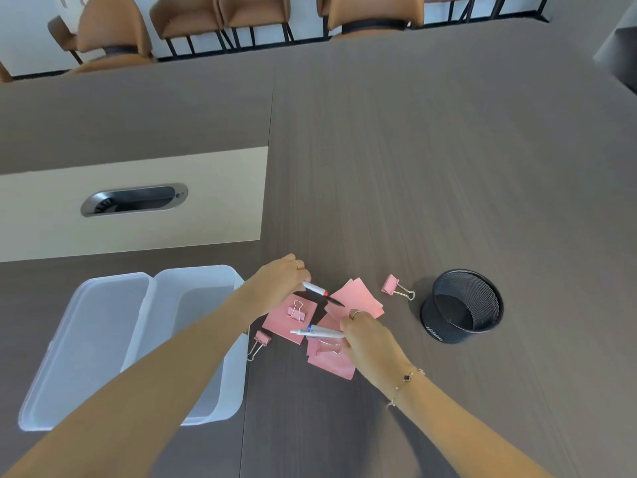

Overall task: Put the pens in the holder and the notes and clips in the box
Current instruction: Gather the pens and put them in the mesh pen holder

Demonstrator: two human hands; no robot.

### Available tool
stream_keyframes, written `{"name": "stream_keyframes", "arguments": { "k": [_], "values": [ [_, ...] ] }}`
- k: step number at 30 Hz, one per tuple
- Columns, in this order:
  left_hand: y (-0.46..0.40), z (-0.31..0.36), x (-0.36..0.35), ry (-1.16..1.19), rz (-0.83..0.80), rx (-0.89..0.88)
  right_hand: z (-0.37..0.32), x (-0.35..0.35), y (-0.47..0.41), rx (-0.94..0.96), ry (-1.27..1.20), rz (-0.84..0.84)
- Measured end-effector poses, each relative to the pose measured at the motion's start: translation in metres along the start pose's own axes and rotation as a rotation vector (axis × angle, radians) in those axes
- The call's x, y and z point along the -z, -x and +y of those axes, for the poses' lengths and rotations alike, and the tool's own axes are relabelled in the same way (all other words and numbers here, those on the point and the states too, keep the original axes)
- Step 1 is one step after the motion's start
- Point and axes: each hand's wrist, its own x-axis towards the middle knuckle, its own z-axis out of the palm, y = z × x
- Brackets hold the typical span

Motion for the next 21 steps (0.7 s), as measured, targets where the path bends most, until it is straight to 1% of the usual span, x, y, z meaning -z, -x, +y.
{"name": "stream_keyframes", "arguments": {
  "k": [2,6,8,10,13,15,18,21],
  "values": [
    [0.003,-0.003,0.010,0.051,0.096,0.026,0.000,0.011,0.002,-0.048,-0.069,-0.034],
    [0.000,0.000,0.050,0.197,0.277,0.124,0.009,0.047,0.012,-0.150,-0.326,0.113],
    [-0.007,0.013,0.078,0.279,0.377,0.190,0.016,0.078,0.022,-0.223,-0.446,0.176],
    [-0.017,0.036,0.106,0.391,0.443,0.218,0.026,0.117,0.036,-0.280,-0.540,0.251],
    [-0.034,0.084,0.138,0.722,0.451,0.207,0.049,0.170,0.060,-0.378,-0.633,0.276],
    [-0.045,0.116,0.147,0.861,0.436,0.189,0.069,0.193,0.075,-0.420,-0.614,0.280],
    [-0.060,0.158,0.138,1.003,0.372,0.181,0.096,0.200,0.086,-0.504,-0.581,0.288],
    [-0.071,0.188,0.111,1.150,0.294,0.226,0.111,0.187,0.087,-0.562,-0.580,0.183]
  ]
}}
